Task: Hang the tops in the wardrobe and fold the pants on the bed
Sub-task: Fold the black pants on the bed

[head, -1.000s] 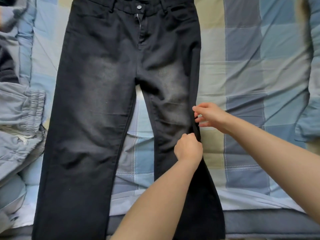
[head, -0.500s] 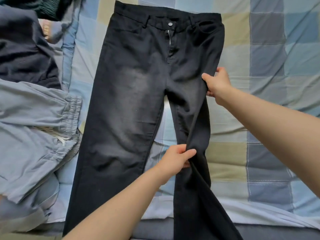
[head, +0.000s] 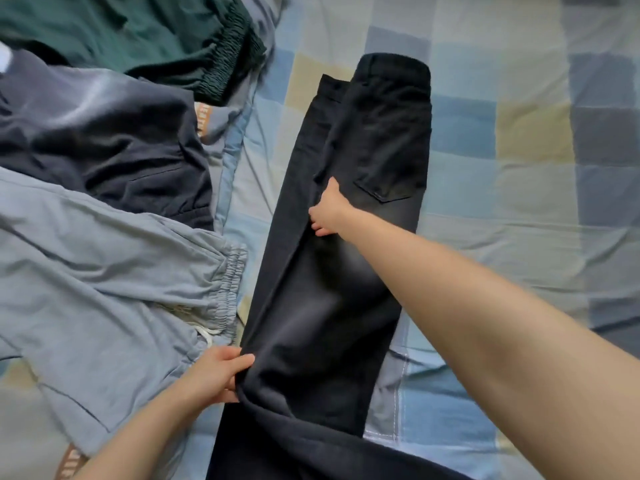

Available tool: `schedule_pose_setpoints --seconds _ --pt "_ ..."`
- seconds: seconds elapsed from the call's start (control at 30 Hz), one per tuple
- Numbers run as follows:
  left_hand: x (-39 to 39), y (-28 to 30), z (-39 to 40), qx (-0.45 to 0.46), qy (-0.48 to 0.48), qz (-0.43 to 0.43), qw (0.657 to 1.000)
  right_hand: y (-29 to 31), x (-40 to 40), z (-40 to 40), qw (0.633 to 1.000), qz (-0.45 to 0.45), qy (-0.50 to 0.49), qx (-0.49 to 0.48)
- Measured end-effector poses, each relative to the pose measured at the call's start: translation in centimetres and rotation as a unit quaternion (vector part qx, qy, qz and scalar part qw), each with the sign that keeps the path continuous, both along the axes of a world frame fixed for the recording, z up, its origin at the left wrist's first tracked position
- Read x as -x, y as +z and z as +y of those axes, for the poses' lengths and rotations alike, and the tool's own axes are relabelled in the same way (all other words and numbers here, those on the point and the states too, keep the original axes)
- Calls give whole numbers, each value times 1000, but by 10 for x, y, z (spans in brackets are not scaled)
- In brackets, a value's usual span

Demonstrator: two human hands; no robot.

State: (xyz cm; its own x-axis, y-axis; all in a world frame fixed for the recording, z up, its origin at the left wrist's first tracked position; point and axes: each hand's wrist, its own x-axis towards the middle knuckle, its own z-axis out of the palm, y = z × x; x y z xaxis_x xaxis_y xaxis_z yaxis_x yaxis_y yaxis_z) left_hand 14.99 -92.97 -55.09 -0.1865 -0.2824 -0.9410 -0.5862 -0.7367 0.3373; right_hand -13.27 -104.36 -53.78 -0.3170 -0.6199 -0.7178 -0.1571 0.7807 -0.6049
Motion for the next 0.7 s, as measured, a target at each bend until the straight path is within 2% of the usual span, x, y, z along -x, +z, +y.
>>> schedule_pose_setpoints --seconds 0.07,0.13,0.2,0.27,0.33,0.53,0.6,0.7 --pt "-2 -15 -6 40 -66 -47 996 -11 -8 -7 992 59 111 -15" --pt "9 -21 -15 89 -108 -60 988 -17 -5 -12 976 108 190 -10" --pt "27 -22 -28 145 -110 -47 982 -22 7 -21 949 164 269 13" --pt "50 -25 -44 186 -74 -25 980 -24 28 -36 906 252 339 28" --pt "73 -28 -58 214 -34 -8 976 -23 48 -48 875 314 367 30" --pt "122 -45 -93 261 61 48 962 -29 72 -95 820 399 406 61" --pt "129 -48 -98 264 60 62 961 -28 76 -106 783 449 428 47" --pt "130 -52 -104 322 36 54 945 -26 79 -118 725 525 445 24"
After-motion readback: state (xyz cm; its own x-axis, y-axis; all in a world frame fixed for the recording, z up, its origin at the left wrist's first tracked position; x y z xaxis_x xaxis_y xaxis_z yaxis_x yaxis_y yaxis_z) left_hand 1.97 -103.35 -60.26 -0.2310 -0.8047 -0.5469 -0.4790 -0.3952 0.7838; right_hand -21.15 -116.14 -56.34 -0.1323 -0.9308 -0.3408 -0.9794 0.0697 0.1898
